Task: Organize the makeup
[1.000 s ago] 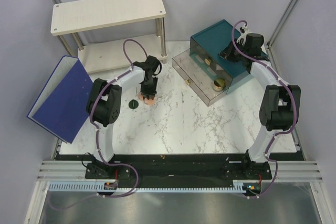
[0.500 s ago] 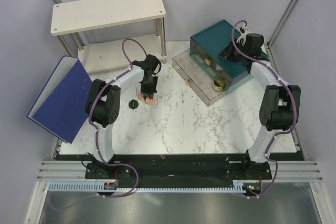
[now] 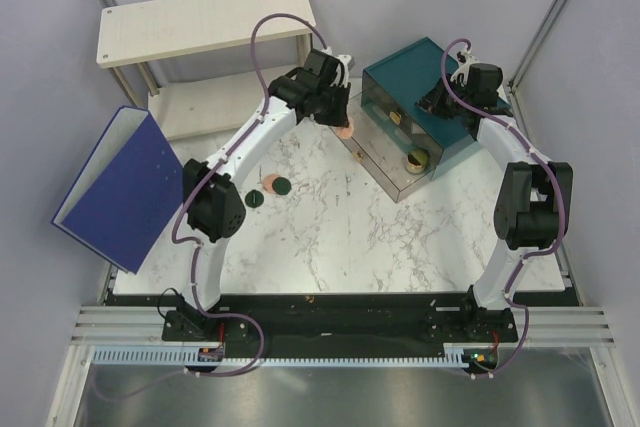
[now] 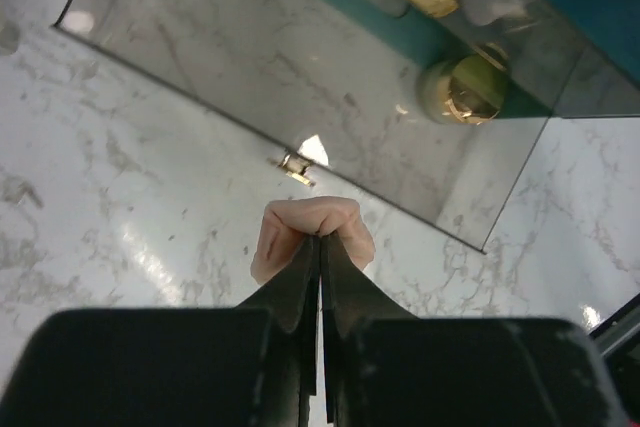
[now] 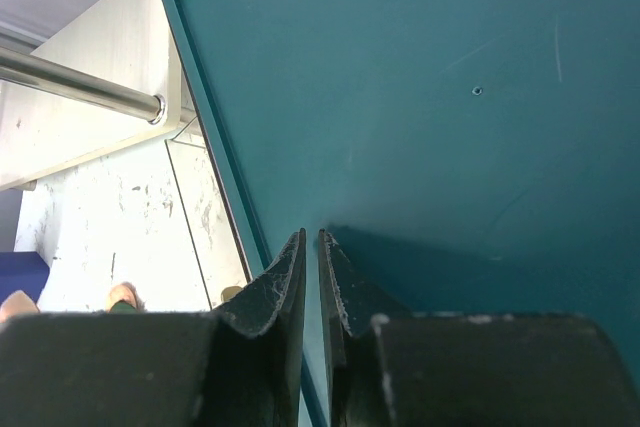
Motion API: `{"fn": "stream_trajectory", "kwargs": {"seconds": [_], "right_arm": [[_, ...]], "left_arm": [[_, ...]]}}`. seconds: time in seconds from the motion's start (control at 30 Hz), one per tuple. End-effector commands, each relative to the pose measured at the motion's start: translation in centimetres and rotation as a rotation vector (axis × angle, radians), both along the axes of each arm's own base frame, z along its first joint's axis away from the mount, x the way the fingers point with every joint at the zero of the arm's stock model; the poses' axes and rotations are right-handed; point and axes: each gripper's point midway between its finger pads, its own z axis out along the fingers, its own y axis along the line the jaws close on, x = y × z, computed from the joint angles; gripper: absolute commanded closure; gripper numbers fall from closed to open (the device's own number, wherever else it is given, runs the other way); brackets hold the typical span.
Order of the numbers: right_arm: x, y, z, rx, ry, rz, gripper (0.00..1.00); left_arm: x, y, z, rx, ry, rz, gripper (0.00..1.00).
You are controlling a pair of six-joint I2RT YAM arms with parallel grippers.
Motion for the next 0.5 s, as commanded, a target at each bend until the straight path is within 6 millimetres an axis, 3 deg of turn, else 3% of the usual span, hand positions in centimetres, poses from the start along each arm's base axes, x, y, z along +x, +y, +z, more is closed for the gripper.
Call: {"fn": "stream_trajectory", "kwargs": {"seconds": [0.0,0.2,0.27,0.47], "right_arm": [[-4.6,0.1,-9.1,-0.035,0.324,0.007,0.82],[-4.6,0.1,-9.1,-0.036,0.323,0.008,0.82],[-4.6,0.0,-9.1,-0.036,0.324,0.006,0.82],[-4.8,0.1,-9.1,-0.035,0.325,0.009,0.82]], "left_arm": [[-0.1,-5.2,-0.4,-0.115,0.036,-0.116,0.98],[-0.4,-9.9,-0.8,-0.263,0.082,-0.159,0.95],[-0.2,-10.8,-0.6,-0.292,0.069,-0.174,0.88],[0.1,-11.5,-1.3,-0.308,0.068,-0.195,0.47]]}}
